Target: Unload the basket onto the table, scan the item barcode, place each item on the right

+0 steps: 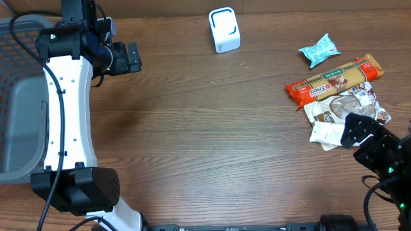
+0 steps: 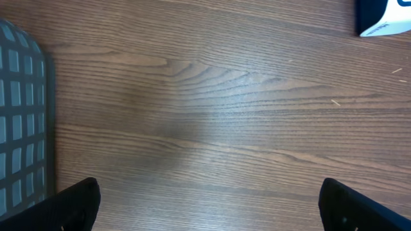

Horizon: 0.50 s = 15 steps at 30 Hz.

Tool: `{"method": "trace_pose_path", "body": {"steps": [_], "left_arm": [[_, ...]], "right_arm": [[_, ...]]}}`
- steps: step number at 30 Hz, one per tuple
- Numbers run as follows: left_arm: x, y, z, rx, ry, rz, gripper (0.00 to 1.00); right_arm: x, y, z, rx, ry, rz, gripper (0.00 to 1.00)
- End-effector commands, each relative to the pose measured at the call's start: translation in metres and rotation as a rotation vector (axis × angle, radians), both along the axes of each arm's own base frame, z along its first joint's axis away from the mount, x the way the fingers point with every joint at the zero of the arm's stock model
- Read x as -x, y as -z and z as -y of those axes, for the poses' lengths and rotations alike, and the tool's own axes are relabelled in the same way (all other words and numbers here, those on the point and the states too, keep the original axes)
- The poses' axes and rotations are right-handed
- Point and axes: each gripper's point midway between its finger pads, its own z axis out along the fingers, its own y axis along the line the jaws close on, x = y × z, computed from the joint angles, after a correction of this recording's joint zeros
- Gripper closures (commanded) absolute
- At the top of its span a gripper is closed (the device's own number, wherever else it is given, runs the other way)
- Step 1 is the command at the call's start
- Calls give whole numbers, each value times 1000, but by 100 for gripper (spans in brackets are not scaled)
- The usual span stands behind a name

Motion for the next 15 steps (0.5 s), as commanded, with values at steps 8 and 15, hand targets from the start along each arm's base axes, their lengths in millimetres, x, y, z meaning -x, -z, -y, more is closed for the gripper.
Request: {"method": "trace_pose_path", "body": {"steps": [8,15], "left_arm": [[-1,-5,3,-8,21,16,1],[-1,-5,3,-8,21,16,0]], "right_arm": [[-10,35,13,163,1,240,0],[-30,79,0,252,-84,427,0]]}}
